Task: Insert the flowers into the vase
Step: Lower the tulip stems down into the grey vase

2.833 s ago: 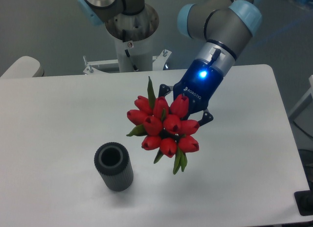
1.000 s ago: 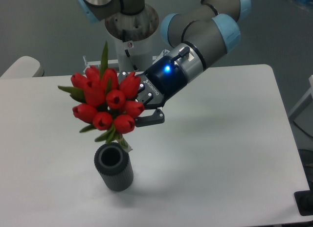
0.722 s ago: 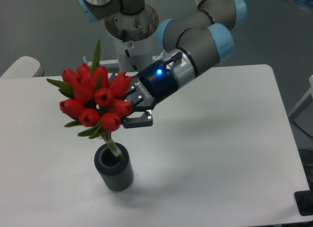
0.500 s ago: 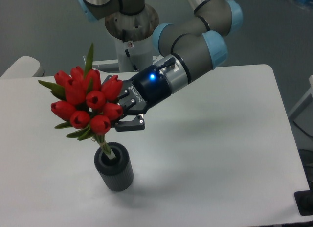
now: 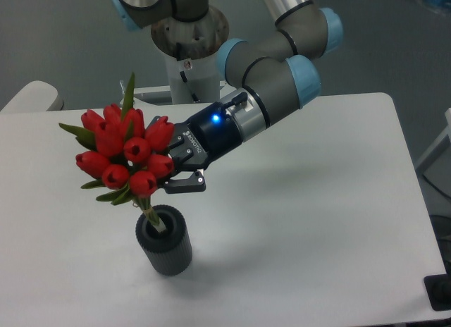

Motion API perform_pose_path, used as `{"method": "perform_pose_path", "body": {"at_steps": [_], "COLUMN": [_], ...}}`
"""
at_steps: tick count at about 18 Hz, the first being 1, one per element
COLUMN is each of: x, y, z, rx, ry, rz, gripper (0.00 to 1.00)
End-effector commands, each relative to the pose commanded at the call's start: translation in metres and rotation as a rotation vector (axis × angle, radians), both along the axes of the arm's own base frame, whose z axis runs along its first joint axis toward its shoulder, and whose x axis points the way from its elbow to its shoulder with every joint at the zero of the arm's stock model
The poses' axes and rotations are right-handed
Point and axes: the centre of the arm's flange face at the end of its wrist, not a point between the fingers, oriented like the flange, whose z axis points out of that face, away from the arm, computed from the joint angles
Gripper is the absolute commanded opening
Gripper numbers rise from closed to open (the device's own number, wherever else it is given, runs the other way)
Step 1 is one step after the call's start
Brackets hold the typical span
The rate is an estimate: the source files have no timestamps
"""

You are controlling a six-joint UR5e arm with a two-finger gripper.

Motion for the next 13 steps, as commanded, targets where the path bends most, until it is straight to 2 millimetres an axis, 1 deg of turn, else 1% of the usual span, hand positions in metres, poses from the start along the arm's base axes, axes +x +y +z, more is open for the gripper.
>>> {"method": "perform_pose_path", "body": {"at_steps": [2, 4, 6, 8, 11, 13], "x": [-0.001, -0.003, -0.008, -0.014, -0.017, -0.019], "y": [0.001, 0.003, 0.005, 0.008, 0.009, 0.008], "z": [-0.01, -0.025, -0.038, -0.055, -0.073, -0.08], "rx": [-0.009, -0.023, -0.035, -0.049, -0.043, -0.046], "ry": [-0.01, -0.031, -0.045, -0.065, -0.055, -0.056], "rz": [0.0, -0.002, 0.0, 0.001, -0.001, 0.003], "gripper": [0.3, 0.3, 0.3, 0.31, 0.31, 0.34]}}
